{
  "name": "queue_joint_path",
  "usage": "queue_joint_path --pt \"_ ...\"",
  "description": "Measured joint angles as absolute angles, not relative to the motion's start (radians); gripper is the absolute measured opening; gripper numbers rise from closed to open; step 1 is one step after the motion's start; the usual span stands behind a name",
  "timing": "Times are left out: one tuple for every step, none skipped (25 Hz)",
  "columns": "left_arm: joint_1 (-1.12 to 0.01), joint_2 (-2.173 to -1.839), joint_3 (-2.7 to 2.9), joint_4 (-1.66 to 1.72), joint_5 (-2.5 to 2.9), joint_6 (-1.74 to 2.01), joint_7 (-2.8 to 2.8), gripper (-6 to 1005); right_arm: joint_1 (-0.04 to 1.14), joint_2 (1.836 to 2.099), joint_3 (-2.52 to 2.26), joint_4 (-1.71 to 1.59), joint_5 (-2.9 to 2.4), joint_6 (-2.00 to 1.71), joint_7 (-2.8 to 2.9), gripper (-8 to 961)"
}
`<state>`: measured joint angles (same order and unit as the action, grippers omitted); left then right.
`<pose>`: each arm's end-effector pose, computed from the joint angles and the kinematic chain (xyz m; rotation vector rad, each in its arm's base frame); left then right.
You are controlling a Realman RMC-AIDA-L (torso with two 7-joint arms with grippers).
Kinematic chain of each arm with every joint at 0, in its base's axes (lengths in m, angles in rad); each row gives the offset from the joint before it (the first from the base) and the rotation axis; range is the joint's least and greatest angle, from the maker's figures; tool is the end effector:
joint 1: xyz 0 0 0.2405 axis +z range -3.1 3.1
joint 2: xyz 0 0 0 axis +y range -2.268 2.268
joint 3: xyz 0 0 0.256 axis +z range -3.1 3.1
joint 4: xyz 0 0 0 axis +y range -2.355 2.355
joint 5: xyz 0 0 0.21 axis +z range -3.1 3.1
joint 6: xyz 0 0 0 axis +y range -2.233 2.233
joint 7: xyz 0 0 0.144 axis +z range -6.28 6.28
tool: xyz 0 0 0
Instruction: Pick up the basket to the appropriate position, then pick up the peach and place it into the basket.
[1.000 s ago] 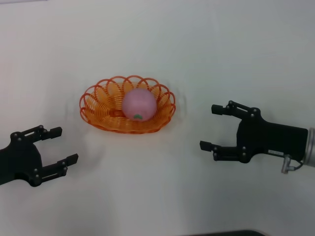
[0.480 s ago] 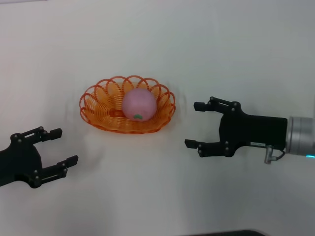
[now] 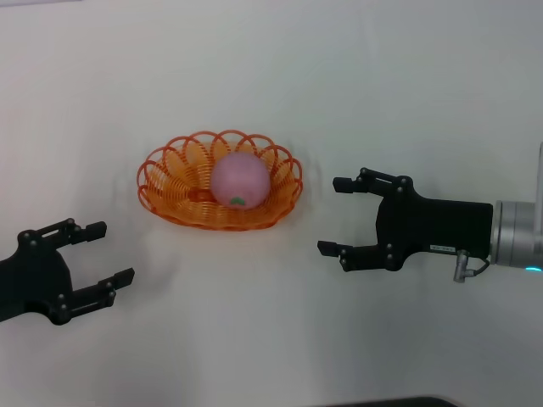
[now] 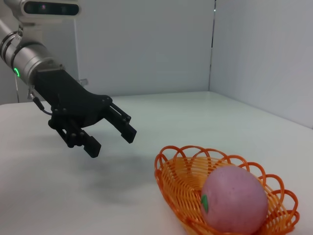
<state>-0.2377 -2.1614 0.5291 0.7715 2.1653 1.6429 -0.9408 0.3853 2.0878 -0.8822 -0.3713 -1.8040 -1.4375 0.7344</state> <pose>-0.3392 0.2302 -0.0044 -2.6639 -0.3939 -0.4903 0.3056 0.2628 -0.0617 -2.7179 0.2316 0.6429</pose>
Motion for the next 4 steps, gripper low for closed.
queue_joint_path --pt "-0.238 -2.161 0.529 0.771 2.165 1.643 -0.941 732 0.385 2.088 -0.882 -0.371 -1.804 -1.438 0.735 939" --pt "-0.238 -2.161 0.529 0.771 2.165 1.643 -0.941 732 0.386 2.088 -0.882 -0.371 -1.804 -1.438 0.735 939" --pt "-0.238 -2.161 0.529 0.771 2.165 1.643 -0.941 732 0.386 2.088 -0.882 -0.371 -1.804 -1.438 0.735 939" --pt "-0.238 -2.161 0.529 0.772 2.165 1.643 -0.941 732 0.386 2.088 -0.882 -0.371 -1.804 -1.438 0.736 939"
